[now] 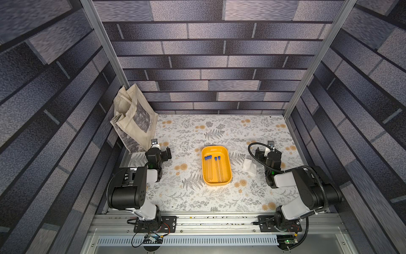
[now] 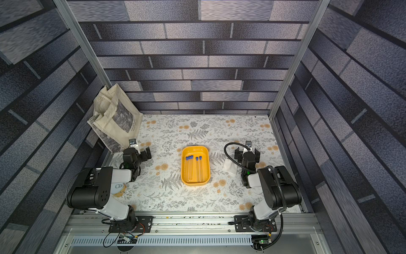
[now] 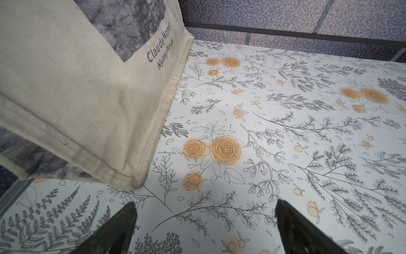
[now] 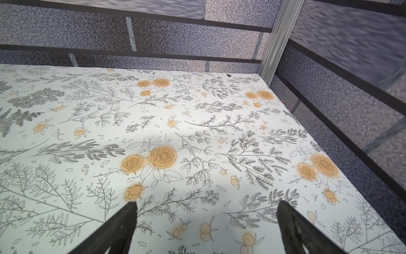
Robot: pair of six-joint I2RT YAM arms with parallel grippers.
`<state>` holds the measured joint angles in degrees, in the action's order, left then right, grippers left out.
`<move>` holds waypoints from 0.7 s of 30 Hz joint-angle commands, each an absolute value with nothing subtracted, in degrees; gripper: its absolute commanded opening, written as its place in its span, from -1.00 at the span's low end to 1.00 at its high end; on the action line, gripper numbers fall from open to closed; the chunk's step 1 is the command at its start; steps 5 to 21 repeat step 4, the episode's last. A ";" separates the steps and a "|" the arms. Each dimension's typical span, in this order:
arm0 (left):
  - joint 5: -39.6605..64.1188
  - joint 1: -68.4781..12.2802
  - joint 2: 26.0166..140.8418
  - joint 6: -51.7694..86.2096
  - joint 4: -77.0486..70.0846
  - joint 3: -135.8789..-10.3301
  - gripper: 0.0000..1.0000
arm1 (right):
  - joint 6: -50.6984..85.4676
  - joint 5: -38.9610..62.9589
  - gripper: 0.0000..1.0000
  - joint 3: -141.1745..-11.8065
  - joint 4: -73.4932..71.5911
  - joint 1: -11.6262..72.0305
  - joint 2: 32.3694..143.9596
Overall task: Wipe the exteriors of test tubes
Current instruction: Reset both arms
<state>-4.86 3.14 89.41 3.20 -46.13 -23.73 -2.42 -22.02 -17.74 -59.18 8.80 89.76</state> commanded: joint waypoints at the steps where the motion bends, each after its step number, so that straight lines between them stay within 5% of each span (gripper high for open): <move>1: -4.71 3.59 88.88 4.00 -45.73 -24.84 1.00 | -1.66 -22.69 1.00 -18.17 -59.11 8.42 89.11; 21: -5.04 3.22 88.49 3.63 -46.96 -24.14 1.00 | -1.65 -22.80 1.00 -18.19 -59.15 8.43 89.02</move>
